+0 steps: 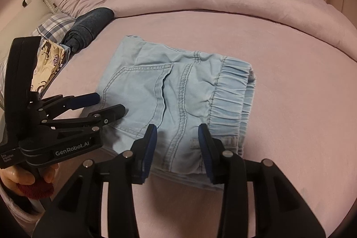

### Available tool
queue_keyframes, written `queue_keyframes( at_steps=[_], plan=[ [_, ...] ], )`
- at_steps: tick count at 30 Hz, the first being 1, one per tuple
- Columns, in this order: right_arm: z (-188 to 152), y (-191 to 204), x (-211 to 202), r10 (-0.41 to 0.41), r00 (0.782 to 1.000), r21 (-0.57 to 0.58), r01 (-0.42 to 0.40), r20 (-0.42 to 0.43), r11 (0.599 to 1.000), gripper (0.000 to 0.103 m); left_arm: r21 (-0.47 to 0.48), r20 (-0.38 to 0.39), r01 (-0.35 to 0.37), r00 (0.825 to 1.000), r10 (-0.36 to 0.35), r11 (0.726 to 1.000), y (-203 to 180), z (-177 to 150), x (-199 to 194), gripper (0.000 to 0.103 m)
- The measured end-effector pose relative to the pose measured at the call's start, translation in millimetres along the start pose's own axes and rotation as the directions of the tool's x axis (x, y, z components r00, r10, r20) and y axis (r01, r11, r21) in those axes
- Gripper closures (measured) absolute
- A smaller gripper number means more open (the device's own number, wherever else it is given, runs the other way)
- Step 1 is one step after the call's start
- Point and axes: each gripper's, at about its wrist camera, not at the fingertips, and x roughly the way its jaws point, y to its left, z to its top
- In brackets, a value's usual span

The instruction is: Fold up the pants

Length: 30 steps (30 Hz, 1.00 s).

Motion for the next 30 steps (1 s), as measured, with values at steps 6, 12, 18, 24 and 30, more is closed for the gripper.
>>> queue_keyframes(
  at_steps=[6, 12, 18, 24, 30],
  plan=[
    [-3, 1, -3, 0.002, 1.000, 0.011, -0.002, -0.024, 1.000, 0.065, 0.001, -0.010, -0.003, 1.000, 0.003, 1.000, 1, -3, -5, 0.042],
    [-6, 6, -3, -0.016, 0.999, -0.011, 0.016, -0.042, 1.000, 0.065, -0.002, -0.022, -0.008, 1.000, 0.008, 1.000, 0, -3, -5, 0.042],
    [-4, 10, -1, -0.040, 0.998, -0.032, 0.038, -0.058, 0.999, 0.064, 0.000, -0.024, -0.015, 1.000, 0.015, 1.000, -3, -4, -6, 0.042],
    [-3, 11, 0, -0.047, 0.997, -0.036, 0.044, -0.063, 0.998, 0.062, -0.001, -0.027, -0.013, 1.000, 0.013, 1.000, -1, -4, -5, 0.042],
    [-3, 14, 1, -0.057, 0.996, -0.045, 0.054, -0.065, 0.998, 0.061, -0.001, -0.027, -0.015, 1.000, 0.015, 1.000, -2, -5, -6, 0.042]
  ],
)
